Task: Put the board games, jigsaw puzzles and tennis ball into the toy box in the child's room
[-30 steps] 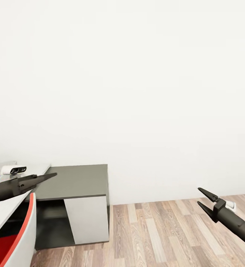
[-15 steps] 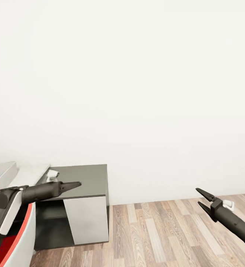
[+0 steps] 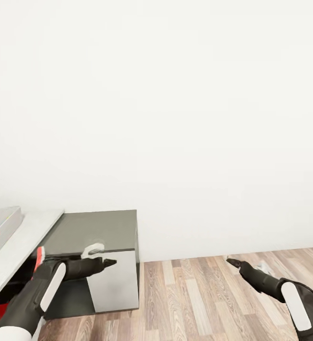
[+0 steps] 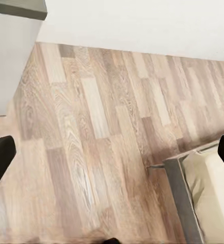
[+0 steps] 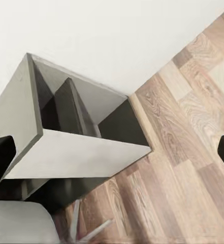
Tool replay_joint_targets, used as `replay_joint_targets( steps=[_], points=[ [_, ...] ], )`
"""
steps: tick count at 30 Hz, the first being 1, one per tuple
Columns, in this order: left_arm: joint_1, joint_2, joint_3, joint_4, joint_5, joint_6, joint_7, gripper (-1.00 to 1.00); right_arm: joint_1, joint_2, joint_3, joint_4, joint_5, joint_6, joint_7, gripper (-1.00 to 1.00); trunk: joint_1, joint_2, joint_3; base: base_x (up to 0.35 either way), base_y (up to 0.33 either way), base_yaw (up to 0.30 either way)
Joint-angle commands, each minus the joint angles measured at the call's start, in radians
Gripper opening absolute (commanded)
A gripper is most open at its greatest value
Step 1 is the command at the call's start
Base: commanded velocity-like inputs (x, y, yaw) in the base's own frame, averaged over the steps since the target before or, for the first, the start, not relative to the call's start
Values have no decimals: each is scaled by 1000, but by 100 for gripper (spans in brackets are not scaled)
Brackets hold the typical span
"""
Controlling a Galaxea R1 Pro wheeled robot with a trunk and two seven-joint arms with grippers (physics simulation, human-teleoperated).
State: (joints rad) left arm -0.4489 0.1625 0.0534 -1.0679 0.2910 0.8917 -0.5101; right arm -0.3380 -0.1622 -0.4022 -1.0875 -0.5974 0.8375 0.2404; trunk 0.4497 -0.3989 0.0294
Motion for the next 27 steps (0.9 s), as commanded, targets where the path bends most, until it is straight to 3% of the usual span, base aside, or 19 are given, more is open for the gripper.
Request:
replay_joint_targets(
  steps=[1,2,4,6,7,8,9,10,12,14,17,20,22,25,27],
  points=[
    [0,-2,0,32,-2,-9,27,100,-5,0,10,39,12,-17,-5,100,0,-1,0,0,0,0],
    [0,-9,-5,104,-9,-41,83,100,-11,1,34,111,23,-60,-31,100,0,-1,0,0,0,0],
    [0,-17,-15,189,-18,-83,135,100,-14,2,62,176,31,-100,-59,100,0,-1,0,0,0,0],
    [1,-30,-42,388,-38,-211,227,100,-18,3,146,299,42,-180,-128,100,0,-1,0,0,0,0],
    [1,-32,-48,439,-43,-251,247,100,-18,4,197,360,47,-225,-166,100,0,-1,0,0,0,0],
    [1,-35,-63,541,-53,-335,286,100,-18,4,224,391,50,-250,-185,100,0,-1,0,0,0,0],
    [1,-37,-77,642,-62,-422,325,100,-15,4,282,460,54,-305,-223,100,0,-1,0,0,0,0],
    [1,-38,-83,690,-65,-464,343,100,-14,5,311,497,55,-333,-241,100,0,-1,0,0,0,0],
    [5,-40,-98,869,-74,-625,405,100,-8,21,418,657,58,-454,-305,100,0,-1,0,0,0,0],
    [9,-42,-102,940,-75,-701,429,100,-4,36,466,741,59,-522,-330,100,0,-1,0,0,0,0],
    [83,-47,-108,1031,-77,-867,480,100,11,86,569,979,59,-759,-366,100,0,-1,0,0,0,0],
    [147,-48,-110,1048,-79,-912,503,100,30,102,595,1046,59,-874,-374,100,0,-1,0,0,0,0],
    [189,-49,-111,1057,-78,-930,515,100,91,106,607,1072,59,-926,-377,100,0,-1,-1,0,0,0],
    [229,-48,-110,1061,-76,-941,520,100,158,108,614,1083,60,-952,-378,100,0,-1,-3,0,0,0],
    [239,-48,-111,1061,-76,-943,521,100,172,109,616,1085,60,-957,-378,100,0,-1,-6,0,0,0]
  ],
)
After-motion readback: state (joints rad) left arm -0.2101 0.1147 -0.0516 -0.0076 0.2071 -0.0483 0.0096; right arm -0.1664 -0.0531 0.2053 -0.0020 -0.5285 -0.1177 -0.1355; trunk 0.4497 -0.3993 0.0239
